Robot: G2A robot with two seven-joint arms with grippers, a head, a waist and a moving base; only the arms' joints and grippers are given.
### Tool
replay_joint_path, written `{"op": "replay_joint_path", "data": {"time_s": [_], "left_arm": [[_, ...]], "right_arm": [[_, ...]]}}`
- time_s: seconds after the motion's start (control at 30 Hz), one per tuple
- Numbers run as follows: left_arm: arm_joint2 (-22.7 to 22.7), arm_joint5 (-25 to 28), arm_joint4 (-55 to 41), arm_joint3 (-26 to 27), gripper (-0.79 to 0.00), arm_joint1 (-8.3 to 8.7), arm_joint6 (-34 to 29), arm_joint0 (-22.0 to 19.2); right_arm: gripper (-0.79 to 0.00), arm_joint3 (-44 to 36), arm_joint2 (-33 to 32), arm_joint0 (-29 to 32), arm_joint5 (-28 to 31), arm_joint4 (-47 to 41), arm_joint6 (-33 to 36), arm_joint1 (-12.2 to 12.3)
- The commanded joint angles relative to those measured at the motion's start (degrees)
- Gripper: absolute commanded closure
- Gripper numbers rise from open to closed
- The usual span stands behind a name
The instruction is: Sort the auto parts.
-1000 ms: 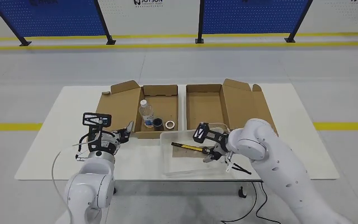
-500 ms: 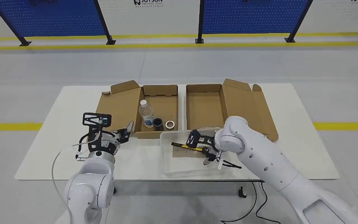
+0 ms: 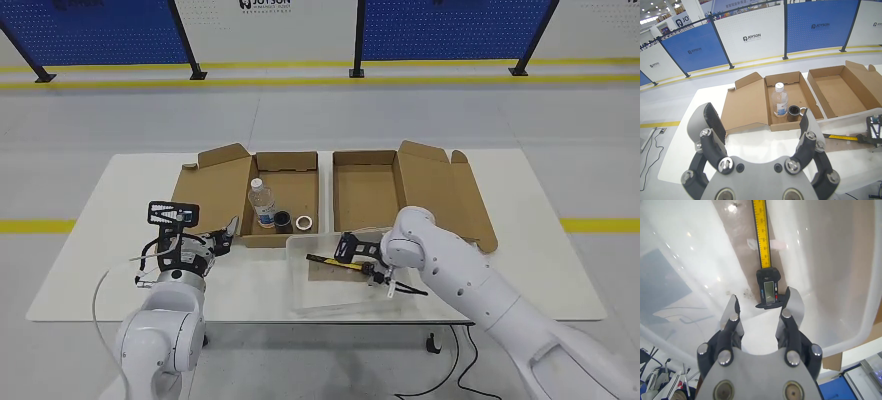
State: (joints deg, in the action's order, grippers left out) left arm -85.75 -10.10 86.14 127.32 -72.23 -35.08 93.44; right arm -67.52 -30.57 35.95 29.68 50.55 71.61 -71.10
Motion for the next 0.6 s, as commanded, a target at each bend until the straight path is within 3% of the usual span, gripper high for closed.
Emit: {"op": "replay_joint_path", "data": {"time_s": [0.0,0.57], "left_arm": [[0.0,0.0,0.0,0.0,-0.785,0.0,0.0,0.0],[0.0,0.0,0.0,0.0,-0.785,0.0,0.0,0.0]], "right_arm": [[-0.4,0.8,0.6,-0.4,0.7,0.8,-1.1,-0.4],[-0.379,8.7,3.9,-2.6,2.6,0.7,-6.2,-4.0]]}}
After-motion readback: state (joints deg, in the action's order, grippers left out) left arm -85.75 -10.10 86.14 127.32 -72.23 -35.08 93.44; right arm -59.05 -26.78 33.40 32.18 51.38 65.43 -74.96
